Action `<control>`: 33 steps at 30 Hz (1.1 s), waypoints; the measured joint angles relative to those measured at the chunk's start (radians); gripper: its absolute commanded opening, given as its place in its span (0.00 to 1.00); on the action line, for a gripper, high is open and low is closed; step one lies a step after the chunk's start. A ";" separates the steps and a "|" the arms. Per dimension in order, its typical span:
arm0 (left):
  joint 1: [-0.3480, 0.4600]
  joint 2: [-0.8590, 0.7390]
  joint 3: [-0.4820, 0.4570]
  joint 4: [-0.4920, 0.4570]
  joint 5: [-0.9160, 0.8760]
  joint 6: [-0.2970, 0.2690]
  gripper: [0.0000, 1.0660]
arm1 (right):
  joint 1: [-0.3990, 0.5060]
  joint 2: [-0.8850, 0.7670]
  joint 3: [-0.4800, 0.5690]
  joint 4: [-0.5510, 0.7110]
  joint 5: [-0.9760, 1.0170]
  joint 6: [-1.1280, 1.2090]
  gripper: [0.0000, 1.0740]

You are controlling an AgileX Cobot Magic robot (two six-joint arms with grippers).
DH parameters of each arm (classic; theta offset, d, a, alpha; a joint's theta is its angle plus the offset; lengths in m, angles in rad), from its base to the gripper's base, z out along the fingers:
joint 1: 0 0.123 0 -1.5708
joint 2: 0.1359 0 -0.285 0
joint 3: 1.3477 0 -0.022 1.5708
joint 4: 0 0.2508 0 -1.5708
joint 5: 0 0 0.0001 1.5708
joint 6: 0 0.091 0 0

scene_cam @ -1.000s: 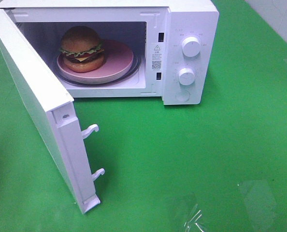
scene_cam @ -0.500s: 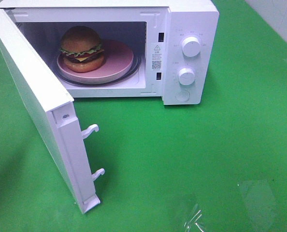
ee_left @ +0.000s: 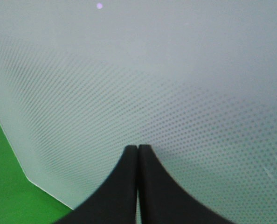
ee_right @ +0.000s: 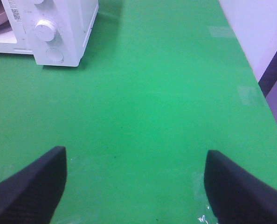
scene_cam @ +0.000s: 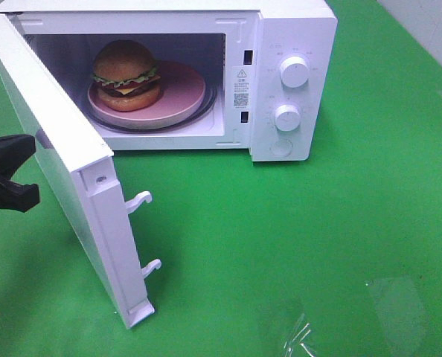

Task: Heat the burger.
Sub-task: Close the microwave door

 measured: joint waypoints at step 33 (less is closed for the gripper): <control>-0.318 0.327 -0.480 -0.313 0.116 0.060 0.00 | 0.000 0.000 0.000 0.000 0.000 0.000 0.71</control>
